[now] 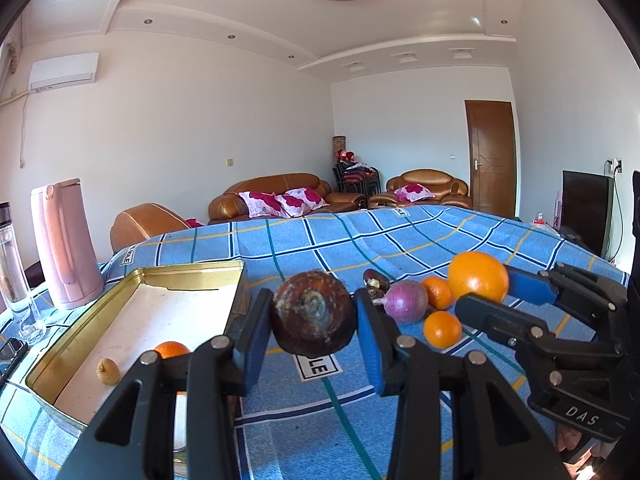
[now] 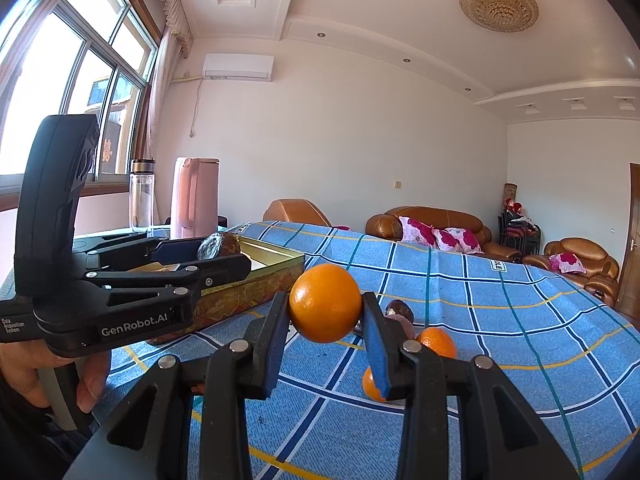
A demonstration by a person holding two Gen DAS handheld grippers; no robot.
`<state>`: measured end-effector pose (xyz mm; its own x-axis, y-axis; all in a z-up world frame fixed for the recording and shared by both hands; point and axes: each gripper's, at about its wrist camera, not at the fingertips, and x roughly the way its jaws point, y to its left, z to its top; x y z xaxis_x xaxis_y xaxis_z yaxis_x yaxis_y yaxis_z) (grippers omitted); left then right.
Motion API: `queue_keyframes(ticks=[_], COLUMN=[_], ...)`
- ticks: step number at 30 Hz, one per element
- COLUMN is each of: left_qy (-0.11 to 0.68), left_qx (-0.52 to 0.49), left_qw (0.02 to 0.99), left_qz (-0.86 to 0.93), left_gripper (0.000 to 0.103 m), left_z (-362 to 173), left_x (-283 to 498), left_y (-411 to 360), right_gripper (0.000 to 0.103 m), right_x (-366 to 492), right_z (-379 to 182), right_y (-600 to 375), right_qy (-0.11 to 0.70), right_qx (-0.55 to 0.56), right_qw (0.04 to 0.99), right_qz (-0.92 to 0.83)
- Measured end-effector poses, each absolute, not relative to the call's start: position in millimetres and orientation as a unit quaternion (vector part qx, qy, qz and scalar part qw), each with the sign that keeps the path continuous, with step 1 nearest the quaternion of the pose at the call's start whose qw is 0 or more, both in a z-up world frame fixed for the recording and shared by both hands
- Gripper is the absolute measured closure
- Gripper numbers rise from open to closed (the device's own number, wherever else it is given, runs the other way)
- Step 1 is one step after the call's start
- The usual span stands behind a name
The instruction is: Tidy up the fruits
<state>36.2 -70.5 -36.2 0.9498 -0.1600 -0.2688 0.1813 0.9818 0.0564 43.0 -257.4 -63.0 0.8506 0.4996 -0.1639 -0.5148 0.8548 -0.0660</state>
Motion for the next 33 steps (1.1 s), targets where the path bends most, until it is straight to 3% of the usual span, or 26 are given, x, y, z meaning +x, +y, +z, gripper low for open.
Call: queue_keyframes(ticks=[33], left_qy=[0.162], left_qx=[0.018], left_qw=[0.987], left_qz=[0.003], left_gripper=[0.061], left_z=[-19], left_x=[44], left_y=[-2], right_gripper=[0.065], right_x=[50], right_z=[-24], right_y=[-184], right_qy=[0.082], right_qx=[-0.106], right_qw=[0.934], right_qz=[0.331])
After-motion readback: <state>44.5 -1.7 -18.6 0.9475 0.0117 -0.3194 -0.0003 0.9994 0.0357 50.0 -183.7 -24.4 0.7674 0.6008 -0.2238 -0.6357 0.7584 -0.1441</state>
